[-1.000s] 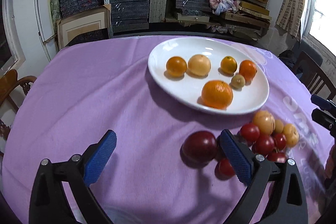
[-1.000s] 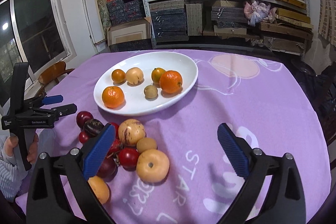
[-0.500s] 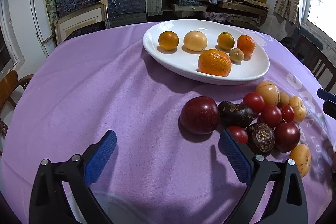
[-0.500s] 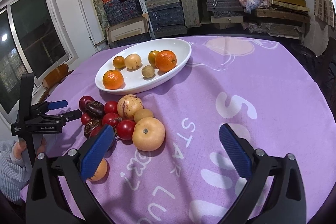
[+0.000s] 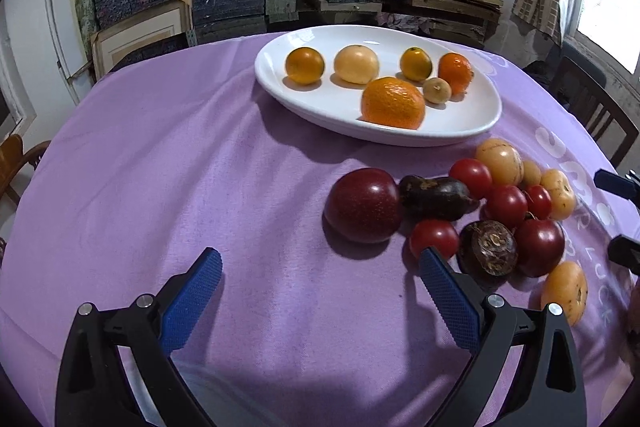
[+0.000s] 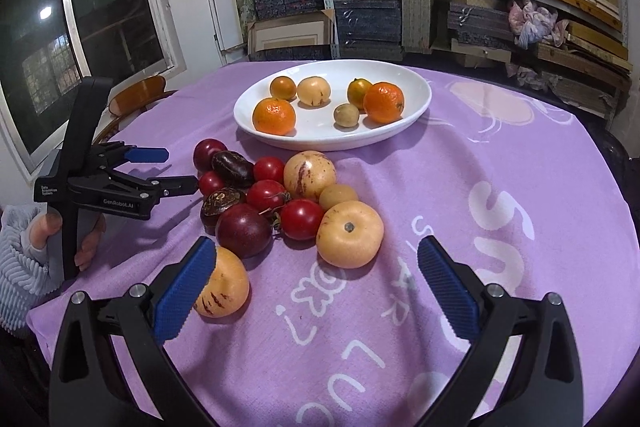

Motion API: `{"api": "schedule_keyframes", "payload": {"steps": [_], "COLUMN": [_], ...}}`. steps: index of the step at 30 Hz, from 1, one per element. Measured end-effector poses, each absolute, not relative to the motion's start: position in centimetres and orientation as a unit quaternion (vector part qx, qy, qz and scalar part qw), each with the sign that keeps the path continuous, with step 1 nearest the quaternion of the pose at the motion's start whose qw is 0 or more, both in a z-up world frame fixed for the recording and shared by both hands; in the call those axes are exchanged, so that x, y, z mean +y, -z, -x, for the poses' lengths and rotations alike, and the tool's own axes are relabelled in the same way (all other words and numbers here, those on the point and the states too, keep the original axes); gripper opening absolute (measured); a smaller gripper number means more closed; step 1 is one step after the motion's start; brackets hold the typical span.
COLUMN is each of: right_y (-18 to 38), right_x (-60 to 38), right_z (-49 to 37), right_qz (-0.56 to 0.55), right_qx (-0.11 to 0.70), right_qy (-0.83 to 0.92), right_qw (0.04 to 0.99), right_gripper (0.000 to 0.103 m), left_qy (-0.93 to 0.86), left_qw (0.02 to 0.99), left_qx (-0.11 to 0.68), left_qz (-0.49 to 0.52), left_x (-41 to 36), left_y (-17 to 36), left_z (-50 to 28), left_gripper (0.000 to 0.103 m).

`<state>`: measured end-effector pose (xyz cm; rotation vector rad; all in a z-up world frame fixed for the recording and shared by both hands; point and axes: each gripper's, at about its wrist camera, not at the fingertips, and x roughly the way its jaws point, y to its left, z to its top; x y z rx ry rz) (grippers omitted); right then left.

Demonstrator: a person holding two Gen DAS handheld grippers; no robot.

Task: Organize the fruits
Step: 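Move both open tools back to the fruit cluster beside the plate, then grasp the dark red plum with the left tool while the right tool grasps a round pale yellow pear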

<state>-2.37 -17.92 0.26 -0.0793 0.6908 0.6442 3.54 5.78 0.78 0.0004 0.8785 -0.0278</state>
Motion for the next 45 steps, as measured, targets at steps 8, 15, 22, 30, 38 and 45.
{"api": "schedule_keyframes", "payload": {"steps": [8,15,22,30,38,45], "right_y": [0.2,0.5,0.6,0.7,0.8,0.8], "right_x": [-18.2,-18.3,-18.7,-18.9,-18.9,-18.7], "right_z": [1.8,1.3,0.9,0.6,0.4,0.6], "right_qz": [0.032,0.033,0.024,0.021,0.016,0.019], "right_qx": [0.344,0.351,0.355,0.358,0.363,0.36], "right_qy": [-0.303,-0.3,-0.295,-0.298,-0.296,-0.299], "right_qw": [0.888,0.887,0.887,0.885,0.883,0.884], "right_gripper": [0.099,0.099,0.099,0.099,0.099,0.099], "left_qy": [-0.003,-0.022,-0.037,0.024,0.038,0.009], "left_qw": [0.907,0.903,0.893,0.897,0.89,0.898], "left_qx": [0.422,0.429,0.447,0.44,0.454,0.435], "left_qz": [0.004,0.004,0.037,-0.015,-0.022,0.065], "left_x": [6.1,6.9,9.6,7.4,6.9,10.1], "left_y": [-1.1,-0.7,-0.4,-0.3,0.3,-0.3], "left_z": [-5.4,-6.6,-5.8,-4.7,-4.9,-5.0], "left_gripper": [0.1,0.1,0.1,0.1,0.1,0.1]}}
